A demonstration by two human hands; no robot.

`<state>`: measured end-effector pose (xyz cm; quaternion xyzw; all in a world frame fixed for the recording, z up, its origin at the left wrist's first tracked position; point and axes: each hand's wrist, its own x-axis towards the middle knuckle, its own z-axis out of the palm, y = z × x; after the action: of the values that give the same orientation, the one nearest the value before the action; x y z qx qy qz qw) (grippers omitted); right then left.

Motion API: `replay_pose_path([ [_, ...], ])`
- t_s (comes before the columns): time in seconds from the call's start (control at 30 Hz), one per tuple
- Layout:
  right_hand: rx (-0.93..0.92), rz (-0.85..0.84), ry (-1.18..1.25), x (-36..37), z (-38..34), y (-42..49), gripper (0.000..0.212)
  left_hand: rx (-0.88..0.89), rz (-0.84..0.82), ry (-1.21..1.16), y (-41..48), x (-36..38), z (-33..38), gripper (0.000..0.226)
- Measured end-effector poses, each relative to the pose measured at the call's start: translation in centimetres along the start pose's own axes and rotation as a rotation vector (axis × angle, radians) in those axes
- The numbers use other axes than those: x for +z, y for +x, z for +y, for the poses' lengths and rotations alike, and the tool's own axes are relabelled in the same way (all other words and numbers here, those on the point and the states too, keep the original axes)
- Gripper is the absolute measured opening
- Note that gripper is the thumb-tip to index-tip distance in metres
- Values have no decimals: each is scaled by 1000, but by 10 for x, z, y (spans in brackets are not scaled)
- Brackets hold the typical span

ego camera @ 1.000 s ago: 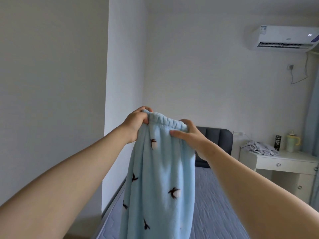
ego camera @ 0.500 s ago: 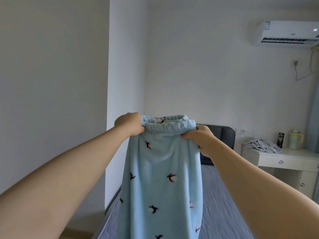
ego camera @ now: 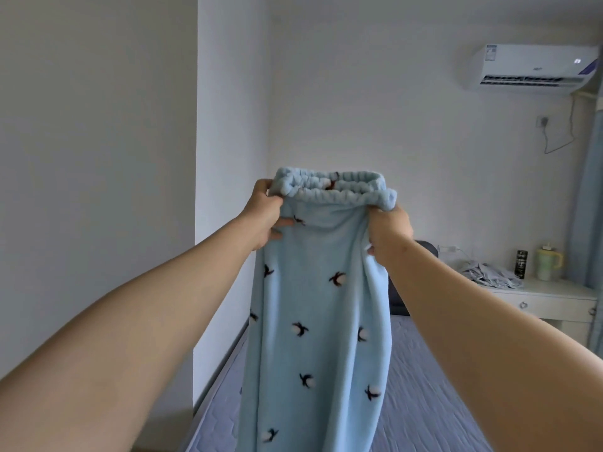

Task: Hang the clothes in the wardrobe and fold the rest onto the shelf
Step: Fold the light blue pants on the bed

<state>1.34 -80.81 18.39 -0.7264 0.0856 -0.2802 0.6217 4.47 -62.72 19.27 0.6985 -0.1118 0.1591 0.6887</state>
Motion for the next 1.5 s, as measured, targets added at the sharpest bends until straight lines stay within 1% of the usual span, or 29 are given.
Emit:
replay_pose_path([
  [0.07,200,-80,151,-3,-20,-3,26,114,39,-32,2,6,7,11],
  [0.1,258,-126,213,-6,-27,-5,32,149,45,-42,3,7,12,10],
  [0.17,252,-193,227,-13,-36,-2,40,175,42,-32,8,7,26,16],
  [0.2,211,-192,219,-16,-40,1,41,189,50,-10,11,6,34,18],
  [0.23,136,-156,227,-17,-42,4,37,214,75,6,14,4,42,19],
  [0.3,-105,-3,276,-18,-43,9,22,294,160,-16,19,1,55,18],
  [0.33,-222,58,268,-18,-43,11,15,325,181,-42,21,0,59,21],
  [0.37,-303,82,238,-17,-44,11,12,339,173,-59,22,0,63,24],
  [0.4,-336,82,212,-16,-45,11,11,333,150,-63,21,-1,65,26],
  [0.47,-330,89,223,-16,-48,9,11,326,145,-63,20,-1,67,19],
  [0.57,-368,207,298,-17,-50,5,10,368,227,-149,11,2,69,15],
  [0.67,-437,284,307,-14,-61,-2,6,396,242,-258,3,8,76,15],
  [0.73,-432,277,277,-14,-66,-3,4,375,239,-251,2,8,79,16],
  [0.8,-383,245,269,-14,-63,-1,4,294,213,-207,4,8,74,18],
  [0.93,-183,156,344,-13,-40,5,11,63,101,-36,10,4,47,21],
  [1.03,-98,124,368,-9,-16,14,13,-9,84,67,19,3,24,19],
  [1.13,-120,133,322,-6,5,22,13,32,98,78,29,8,7,21],
  [1.23,-141,142,345,-5,15,26,16,45,93,37,32,18,-2,25],
  [1.3,-147,160,340,-5,17,23,18,52,96,1,29,23,-5,22],
  [1.4,-184,188,366,-6,17,15,18,104,170,-4,21,26,-3,13],
  [1.5,-225,216,377,-8,7,4,19,180,280,-6,10,27,5,14],
])
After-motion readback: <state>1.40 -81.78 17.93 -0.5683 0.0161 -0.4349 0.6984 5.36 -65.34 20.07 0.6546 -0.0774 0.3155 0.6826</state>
